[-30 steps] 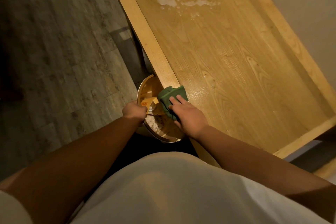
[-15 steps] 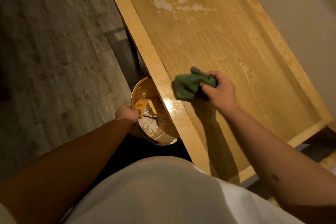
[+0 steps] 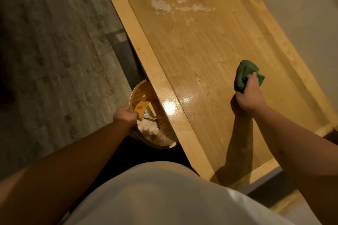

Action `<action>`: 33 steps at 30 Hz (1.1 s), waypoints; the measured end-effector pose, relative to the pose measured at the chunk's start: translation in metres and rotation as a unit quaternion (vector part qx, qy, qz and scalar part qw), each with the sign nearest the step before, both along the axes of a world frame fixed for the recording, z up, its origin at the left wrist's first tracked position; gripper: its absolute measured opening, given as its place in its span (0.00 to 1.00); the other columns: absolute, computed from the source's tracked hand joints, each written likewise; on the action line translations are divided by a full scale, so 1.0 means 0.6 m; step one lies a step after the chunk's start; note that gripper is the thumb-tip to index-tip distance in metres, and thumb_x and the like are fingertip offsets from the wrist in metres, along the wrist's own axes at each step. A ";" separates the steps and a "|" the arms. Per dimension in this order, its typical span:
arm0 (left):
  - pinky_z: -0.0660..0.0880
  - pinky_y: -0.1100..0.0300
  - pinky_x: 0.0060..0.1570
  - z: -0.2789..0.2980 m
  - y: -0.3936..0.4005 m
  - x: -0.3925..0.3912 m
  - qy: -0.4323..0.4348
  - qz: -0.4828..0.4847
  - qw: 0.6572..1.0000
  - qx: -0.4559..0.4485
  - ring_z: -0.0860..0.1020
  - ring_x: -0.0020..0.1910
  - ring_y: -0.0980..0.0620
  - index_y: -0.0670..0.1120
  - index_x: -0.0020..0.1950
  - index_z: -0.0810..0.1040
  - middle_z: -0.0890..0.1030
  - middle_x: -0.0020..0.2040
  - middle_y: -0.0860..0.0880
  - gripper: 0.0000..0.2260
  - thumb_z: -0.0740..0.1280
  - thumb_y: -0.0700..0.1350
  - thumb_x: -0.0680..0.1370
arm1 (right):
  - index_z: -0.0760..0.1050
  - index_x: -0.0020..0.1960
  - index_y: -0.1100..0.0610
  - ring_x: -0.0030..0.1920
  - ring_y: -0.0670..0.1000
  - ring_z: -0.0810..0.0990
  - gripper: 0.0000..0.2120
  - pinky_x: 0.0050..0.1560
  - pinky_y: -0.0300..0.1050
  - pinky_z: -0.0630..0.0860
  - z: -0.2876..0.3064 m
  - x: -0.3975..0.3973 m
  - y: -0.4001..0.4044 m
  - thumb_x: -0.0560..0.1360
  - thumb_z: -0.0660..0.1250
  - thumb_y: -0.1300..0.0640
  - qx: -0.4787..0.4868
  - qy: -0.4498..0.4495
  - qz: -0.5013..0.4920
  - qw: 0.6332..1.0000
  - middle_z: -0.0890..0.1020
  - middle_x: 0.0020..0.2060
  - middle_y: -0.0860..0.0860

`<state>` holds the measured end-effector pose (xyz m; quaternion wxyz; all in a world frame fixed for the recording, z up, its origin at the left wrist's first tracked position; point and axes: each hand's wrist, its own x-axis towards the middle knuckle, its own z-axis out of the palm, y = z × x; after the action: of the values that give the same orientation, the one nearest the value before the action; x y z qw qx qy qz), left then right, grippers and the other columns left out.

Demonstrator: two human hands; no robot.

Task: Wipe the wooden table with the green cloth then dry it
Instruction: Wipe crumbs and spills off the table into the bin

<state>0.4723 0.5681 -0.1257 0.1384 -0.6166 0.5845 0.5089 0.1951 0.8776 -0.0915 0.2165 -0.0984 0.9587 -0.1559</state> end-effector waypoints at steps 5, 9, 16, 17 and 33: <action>0.81 0.37 0.51 0.004 -0.012 -0.009 0.005 0.023 1.000 0.007 0.81 0.52 0.34 0.48 0.50 0.80 0.82 0.51 0.38 0.05 0.68 0.40 0.77 | 0.43 0.80 0.58 0.79 0.60 0.47 0.43 0.77 0.56 0.51 -0.014 -0.026 -0.015 0.79 0.67 0.48 -0.021 0.008 0.019 1.000 0.45 0.80 0.59; 0.81 0.37 0.52 0.012 -0.023 -0.026 0.007 0.038 0.999 0.007 0.80 0.55 0.34 0.47 0.51 0.79 0.81 0.53 0.38 0.04 0.68 0.39 0.77 | 0.46 0.81 0.56 0.79 0.60 0.46 0.37 0.77 0.61 0.53 -0.013 -0.038 -0.033 0.81 0.62 0.47 -0.007 0.019 0.056 0.998 0.44 0.80 0.60; 0.81 0.37 0.52 0.017 -0.025 -0.054 0.000 0.045 0.999 0.022 0.78 0.58 0.35 0.45 0.62 0.78 0.80 0.60 0.37 0.13 0.70 0.40 0.78 | 0.51 0.80 0.51 0.79 0.58 0.54 0.33 0.73 0.58 0.62 -0.007 -0.015 -0.073 0.81 0.62 0.49 -0.017 0.018 0.150 0.988 0.49 0.81 0.55; 0.81 0.37 0.52 0.018 -0.024 -0.055 0.003 0.048 0.999 0.023 0.78 0.58 0.35 0.45 0.61 0.79 0.80 0.60 0.37 0.12 0.70 0.40 0.78 | 0.52 0.80 0.50 0.78 0.58 0.55 0.32 0.72 0.58 0.63 -0.006 -0.006 -0.081 0.81 0.62 0.49 -0.022 0.017 0.163 0.986 0.50 0.81 0.54; 0.83 0.39 0.43 0.029 -0.045 -0.043 0.013 0.037 0.999 -0.027 0.81 0.41 0.40 0.48 0.46 0.80 0.83 0.48 0.39 0.01 0.69 0.42 0.76 | 0.64 0.76 0.49 0.74 0.56 0.67 0.31 0.68 0.53 0.70 0.003 0.200 -0.255 0.75 0.69 0.54 -0.080 0.007 0.338 0.938 0.66 0.76 0.53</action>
<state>0.4465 0.5410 -0.1080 0.0957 -0.6344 0.5766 0.5058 0.3150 0.7248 -0.0896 0.2415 -0.4343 0.8548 -0.1496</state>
